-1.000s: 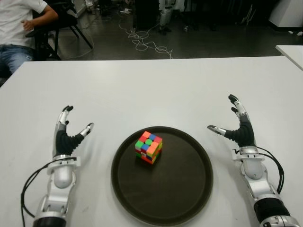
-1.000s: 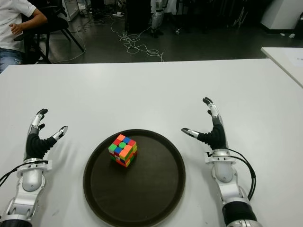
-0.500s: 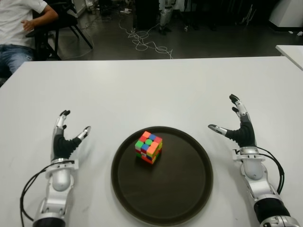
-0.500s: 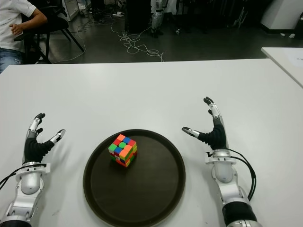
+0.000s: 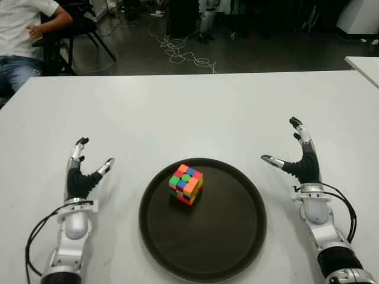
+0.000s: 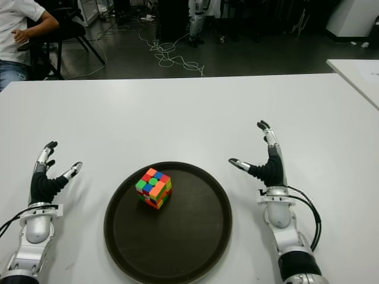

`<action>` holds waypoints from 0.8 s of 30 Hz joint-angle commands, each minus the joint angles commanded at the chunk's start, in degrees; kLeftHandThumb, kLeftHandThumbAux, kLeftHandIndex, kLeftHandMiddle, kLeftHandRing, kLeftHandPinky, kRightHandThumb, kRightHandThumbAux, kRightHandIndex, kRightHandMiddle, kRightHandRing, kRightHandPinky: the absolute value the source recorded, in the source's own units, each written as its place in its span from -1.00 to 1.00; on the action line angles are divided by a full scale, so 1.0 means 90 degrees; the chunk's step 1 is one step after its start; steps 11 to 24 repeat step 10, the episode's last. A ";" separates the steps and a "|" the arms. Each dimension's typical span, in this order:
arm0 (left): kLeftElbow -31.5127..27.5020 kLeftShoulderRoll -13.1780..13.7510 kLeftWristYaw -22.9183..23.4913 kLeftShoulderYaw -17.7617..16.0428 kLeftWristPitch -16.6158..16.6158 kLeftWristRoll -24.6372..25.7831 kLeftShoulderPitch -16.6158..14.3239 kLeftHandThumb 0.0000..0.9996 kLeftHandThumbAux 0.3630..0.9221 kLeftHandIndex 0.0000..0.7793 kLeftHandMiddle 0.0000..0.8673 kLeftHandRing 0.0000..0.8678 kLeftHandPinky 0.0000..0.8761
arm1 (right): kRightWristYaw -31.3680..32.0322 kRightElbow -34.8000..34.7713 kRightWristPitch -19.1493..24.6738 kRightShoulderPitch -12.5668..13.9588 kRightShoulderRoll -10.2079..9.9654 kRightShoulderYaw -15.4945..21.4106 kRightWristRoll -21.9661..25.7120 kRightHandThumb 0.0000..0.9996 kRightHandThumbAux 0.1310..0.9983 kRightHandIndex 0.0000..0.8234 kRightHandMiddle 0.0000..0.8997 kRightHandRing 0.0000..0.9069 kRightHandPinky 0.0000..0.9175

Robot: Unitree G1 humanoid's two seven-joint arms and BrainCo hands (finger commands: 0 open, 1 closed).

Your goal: Pick up the Rubik's Cube and put it in the plate

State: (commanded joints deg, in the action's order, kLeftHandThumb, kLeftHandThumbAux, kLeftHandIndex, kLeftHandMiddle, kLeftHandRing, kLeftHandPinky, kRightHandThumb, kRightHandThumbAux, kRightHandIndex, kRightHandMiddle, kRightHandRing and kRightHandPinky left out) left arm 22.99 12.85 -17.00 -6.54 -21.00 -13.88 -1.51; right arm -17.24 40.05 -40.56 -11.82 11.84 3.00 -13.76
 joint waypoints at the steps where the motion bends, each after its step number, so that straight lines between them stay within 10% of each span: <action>1: -0.0012 0.0002 -0.0005 -0.0002 0.0020 -0.0013 -0.0003 -1.00 0.13 -1.00 -1.00 -1.00 -1.00 | 0.0011 -0.0002 0.0008 -0.0010 0.0001 0.0002 0.0012 -1.00 0.65 -1.00 -1.00 -1.00 -1.00; 24: 0.0101 -0.0055 -0.0038 -0.0075 0.0031 0.0045 -0.0101 -1.00 0.14 -1.00 -1.00 -1.00 -0.98 | 0.0044 0.0003 0.0069 -0.0049 0.0004 0.0005 0.0049 -1.00 0.60 -1.00 -1.00 -1.00 -1.00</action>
